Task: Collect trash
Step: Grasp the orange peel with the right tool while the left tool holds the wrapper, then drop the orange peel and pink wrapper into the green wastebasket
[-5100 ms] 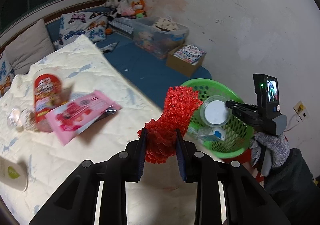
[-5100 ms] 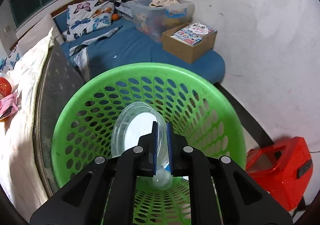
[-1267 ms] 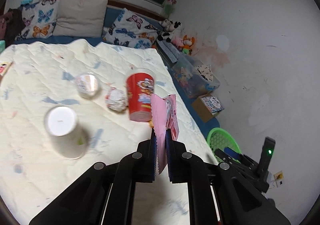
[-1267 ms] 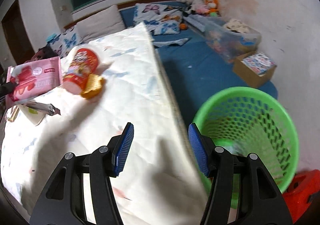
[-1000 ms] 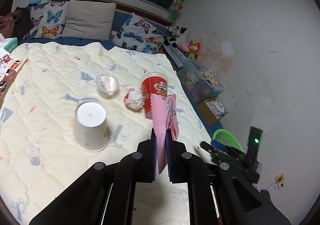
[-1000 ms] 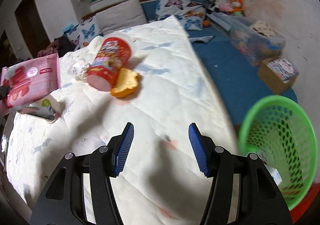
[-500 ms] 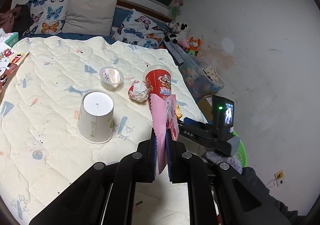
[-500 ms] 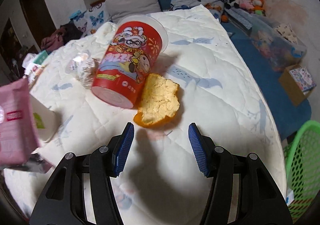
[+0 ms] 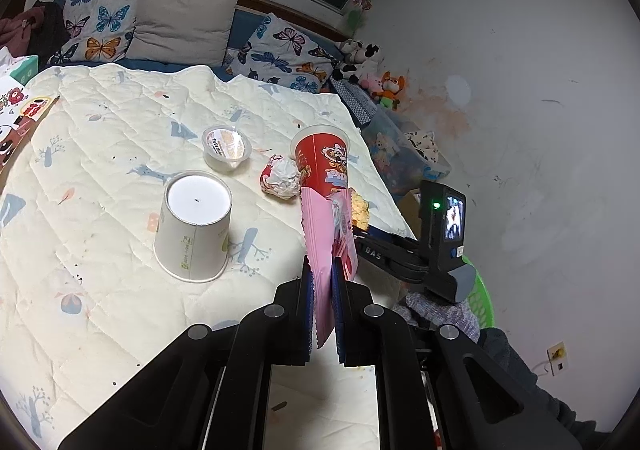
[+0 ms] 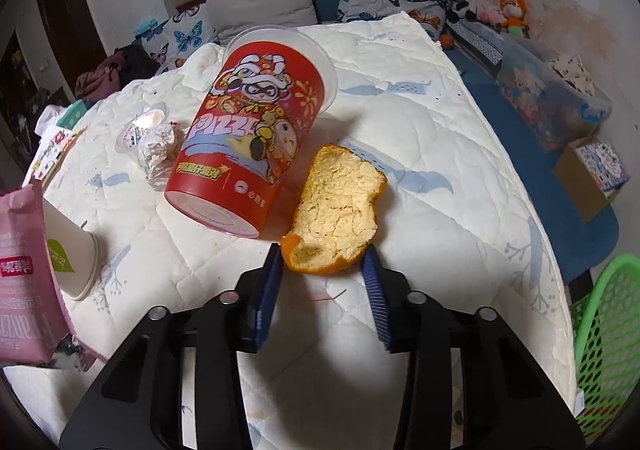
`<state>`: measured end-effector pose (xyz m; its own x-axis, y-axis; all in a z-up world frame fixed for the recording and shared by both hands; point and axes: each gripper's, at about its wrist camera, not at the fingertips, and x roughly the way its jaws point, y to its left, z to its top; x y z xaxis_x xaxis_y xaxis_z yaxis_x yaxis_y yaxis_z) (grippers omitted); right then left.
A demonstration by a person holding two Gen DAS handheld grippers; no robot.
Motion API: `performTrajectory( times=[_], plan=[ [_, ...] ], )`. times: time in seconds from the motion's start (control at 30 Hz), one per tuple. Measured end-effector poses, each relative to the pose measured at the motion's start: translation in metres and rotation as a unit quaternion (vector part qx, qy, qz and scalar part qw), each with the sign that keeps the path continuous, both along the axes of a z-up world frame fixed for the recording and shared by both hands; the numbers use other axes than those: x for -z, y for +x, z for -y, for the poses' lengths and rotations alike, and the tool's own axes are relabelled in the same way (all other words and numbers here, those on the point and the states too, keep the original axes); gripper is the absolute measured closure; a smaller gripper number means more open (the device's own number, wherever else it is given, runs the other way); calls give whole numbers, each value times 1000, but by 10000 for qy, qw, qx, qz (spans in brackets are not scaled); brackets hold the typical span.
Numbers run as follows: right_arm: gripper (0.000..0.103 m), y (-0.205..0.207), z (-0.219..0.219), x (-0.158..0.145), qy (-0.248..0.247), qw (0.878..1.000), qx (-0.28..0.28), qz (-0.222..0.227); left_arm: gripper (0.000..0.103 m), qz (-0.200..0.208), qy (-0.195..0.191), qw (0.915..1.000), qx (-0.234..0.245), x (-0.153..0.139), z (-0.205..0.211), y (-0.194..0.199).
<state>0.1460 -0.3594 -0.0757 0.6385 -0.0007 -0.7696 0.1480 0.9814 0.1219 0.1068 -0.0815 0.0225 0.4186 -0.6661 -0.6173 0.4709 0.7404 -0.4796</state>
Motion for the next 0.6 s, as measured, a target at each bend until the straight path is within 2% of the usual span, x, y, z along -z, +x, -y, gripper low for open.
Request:
performTrajectory(
  times=[0.17,0.27,0.6],
  plan=[
    [71,-17,3,-6,300,9995,-33,76,94,2,-1,10000,31,0,2,0],
    [73,-30,-2,-9,188,9997,-83,107,94,15,2,10000,69,-1,5,-2],
    [75,-93,-1,-22,466,9984,-52,307,94,43,-55,9995,295,-5,22,-10]
  ],
)
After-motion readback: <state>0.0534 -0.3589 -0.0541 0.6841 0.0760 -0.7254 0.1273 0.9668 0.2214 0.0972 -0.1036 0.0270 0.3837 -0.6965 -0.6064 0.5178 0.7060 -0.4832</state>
